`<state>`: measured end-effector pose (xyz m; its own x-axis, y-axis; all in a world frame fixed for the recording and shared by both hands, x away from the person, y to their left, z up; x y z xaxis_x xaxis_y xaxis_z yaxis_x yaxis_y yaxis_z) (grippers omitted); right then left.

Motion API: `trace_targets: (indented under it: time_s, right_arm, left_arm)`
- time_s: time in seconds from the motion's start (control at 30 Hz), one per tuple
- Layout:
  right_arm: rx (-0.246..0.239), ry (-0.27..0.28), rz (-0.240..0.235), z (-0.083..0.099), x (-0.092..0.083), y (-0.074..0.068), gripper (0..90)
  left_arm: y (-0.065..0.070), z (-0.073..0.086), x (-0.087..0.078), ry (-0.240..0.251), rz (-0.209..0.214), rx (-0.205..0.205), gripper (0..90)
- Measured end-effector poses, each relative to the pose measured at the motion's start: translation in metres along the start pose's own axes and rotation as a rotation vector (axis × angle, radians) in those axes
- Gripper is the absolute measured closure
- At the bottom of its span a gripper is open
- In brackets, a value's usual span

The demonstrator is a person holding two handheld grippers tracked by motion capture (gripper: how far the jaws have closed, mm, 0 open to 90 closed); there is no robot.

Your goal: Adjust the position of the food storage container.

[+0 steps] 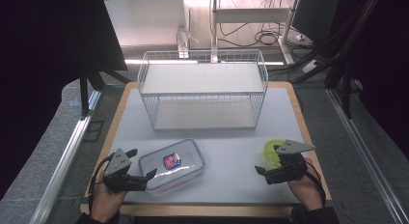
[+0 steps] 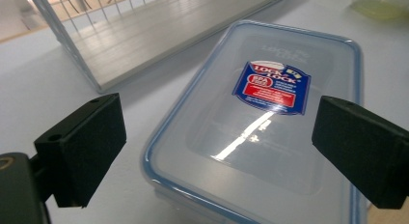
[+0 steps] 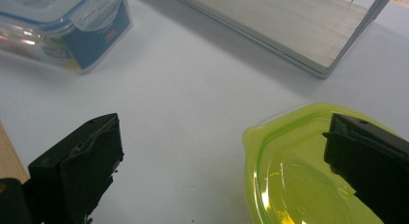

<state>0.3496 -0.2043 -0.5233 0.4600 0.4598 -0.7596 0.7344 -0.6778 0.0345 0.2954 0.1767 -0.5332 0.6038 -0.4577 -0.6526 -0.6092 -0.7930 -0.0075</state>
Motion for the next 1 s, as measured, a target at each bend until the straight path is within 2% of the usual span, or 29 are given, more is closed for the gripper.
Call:
trace_targets:
  time_s: [0.1, 0.23, 0.3, 0.47, 0.73, 0.77, 0.8, 0.83, 0.9, 0.93, 0.97, 1.0]
  right_arm:
    - [0.015, 0.024, -0.014, -0.002, 0.002, -0.003, 0.0]
    - [-0.002, 0.014, -0.028, -0.001, 0.005, -0.008, 0.0]
    - [0.009, 0.021, -0.037, -0.001, 0.006, -0.009, 0.0]
    - [0.022, 0.022, -0.03, -0.001, 0.008, -0.008, 0.0]
    - [0.001, 0.011, -0.031, -0.002, 0.007, -0.01, 0.6]
    - [0.019, 0.01, -0.028, -0.003, 0.006, -0.009, 4.3]
    - [0.044, 0.002, -0.039, -0.005, 0.004, -0.008, 20.4]
    - [0.044, 0.002, -0.039, -0.005, 0.004, -0.008, 20.4]
    - [0.082, 0.011, -0.019, -0.009, 0.001, -0.003, 35.5]
    - [0.097, 0.022, -0.014, -0.014, -0.001, 0.001, 55.0]
    - [0.097, 0.022, -0.014, -0.014, -0.001, 0.001, 55.0]
    - [0.092, 0.021, -0.004, -0.016, -0.001, 0.003, 62.6]
  left_arm:
    - [0.002, 0.0, -0.001, -0.003, 0.0, 0.0, 4.8]
    - [0.002, 0.001, -0.001, -0.007, 0.013, -0.013, 4.6]
    - [0.001, 0.003, 0.0, -0.016, 0.012, -0.024, 4.2]
    - [-0.001, 0.004, 0.0, -0.009, 0.014, -0.042, 3.9]
    - [-0.002, 0.005, 0.001, -0.003, 0.008, -0.047, 3.7]
    - [-0.002, 0.005, 0.001, -0.002, 0.008, -0.048, 3.7]
    - [-0.002, 0.005, 0.002, -0.002, 0.011, -0.049, 3.7]
    - [-0.002, 0.005, 0.003, -0.002, 0.012, -0.051, 3.7]
    - [-0.002, 0.005, 0.003, -0.001, 0.012, -0.051, 3.8]
    - [-0.001, 0.005, 0.004, -0.001, 0.013, -0.05, 3.8]
    - [-0.001, 0.005, 0.004, 0.0, 0.013, -0.049, 3.8]
    - [-0.001, 0.005, 0.004, 0.0, 0.013, -0.049, 3.8]
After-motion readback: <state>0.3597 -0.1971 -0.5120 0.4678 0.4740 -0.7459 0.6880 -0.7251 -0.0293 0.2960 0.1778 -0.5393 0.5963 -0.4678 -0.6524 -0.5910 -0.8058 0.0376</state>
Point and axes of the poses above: each handheld gripper's, and its own axes: x roughly forward along the jaws, z roughly out of its underside, y roughly to its right, the point moved 10 cm from there along x, roughly forward along the jaws, and after that the axes turned 11 degrees about -y, right-handed, at the moved point
